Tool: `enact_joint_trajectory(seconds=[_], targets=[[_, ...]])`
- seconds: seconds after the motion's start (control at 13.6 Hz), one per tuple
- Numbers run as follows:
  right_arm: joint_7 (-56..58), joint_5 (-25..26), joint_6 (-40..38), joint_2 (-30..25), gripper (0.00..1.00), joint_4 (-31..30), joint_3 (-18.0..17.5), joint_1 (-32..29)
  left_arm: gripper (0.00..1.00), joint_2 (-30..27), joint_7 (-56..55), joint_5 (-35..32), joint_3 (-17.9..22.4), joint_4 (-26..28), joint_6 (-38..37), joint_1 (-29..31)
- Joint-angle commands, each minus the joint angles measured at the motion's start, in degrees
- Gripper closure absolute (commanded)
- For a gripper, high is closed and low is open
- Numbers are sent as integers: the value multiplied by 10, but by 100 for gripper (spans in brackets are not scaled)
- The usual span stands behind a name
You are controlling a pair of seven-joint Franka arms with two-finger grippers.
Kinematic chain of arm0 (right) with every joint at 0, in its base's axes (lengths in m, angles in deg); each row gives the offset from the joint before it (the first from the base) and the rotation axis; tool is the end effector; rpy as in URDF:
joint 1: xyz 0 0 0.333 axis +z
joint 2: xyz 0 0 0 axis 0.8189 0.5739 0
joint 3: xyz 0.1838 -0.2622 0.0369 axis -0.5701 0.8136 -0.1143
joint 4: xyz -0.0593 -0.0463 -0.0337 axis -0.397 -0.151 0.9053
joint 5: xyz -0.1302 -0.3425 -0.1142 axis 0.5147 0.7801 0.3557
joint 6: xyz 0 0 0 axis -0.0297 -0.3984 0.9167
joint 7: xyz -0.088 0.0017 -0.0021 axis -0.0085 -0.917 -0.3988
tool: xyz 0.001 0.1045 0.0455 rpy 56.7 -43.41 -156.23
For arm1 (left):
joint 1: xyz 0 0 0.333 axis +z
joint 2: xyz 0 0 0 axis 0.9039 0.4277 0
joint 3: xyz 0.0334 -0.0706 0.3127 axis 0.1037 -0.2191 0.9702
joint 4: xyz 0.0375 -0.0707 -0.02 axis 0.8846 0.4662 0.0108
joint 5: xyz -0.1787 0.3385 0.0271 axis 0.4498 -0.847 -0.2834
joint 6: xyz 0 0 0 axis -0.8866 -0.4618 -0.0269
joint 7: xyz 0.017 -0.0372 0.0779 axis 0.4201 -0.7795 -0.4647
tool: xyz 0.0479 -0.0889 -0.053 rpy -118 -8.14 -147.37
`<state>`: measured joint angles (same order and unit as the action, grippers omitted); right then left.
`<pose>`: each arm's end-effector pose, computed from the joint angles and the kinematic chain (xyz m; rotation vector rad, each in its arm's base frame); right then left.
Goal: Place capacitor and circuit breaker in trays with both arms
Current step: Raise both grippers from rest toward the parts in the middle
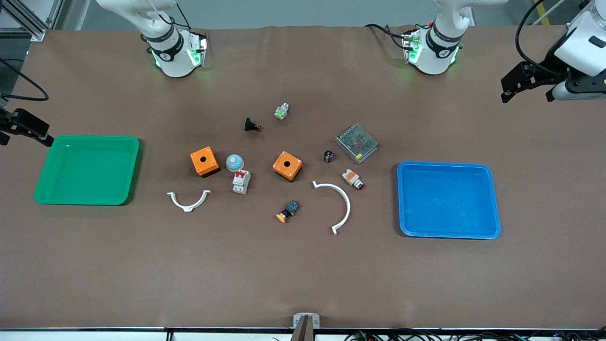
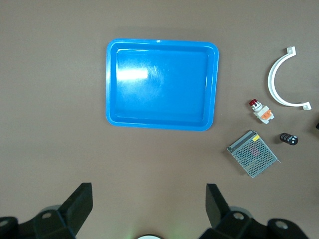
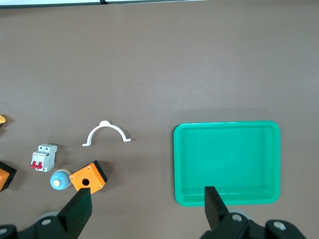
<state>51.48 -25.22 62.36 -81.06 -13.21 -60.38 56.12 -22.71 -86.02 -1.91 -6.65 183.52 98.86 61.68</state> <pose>0.5633 -0.0406 0.6405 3.1237 -0.0736 0.1297 0.4882 -0.0619 0.6505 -3.1152 0.0013 -0.0137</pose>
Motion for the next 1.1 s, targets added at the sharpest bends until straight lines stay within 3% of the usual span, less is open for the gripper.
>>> enact_joint_trajectory(seconds=[0.0,0.44,0.74,1.03], targets=[[4,-11,-9,6,0,14,-3,-6,0,6,5,-9,2,-17,-12,-4],[5,-10,-8,6,0,16,-5,-3,0,62,3,-23,-4,-74,-38,-11],[0,-11,-8,24,0,14,-5,14,0,131,-38,-12,-95,-62,11,-12],[7,-11,-1,77,0,15,-6,54,0,201,-225,-17,-192,-17,126,-16]])
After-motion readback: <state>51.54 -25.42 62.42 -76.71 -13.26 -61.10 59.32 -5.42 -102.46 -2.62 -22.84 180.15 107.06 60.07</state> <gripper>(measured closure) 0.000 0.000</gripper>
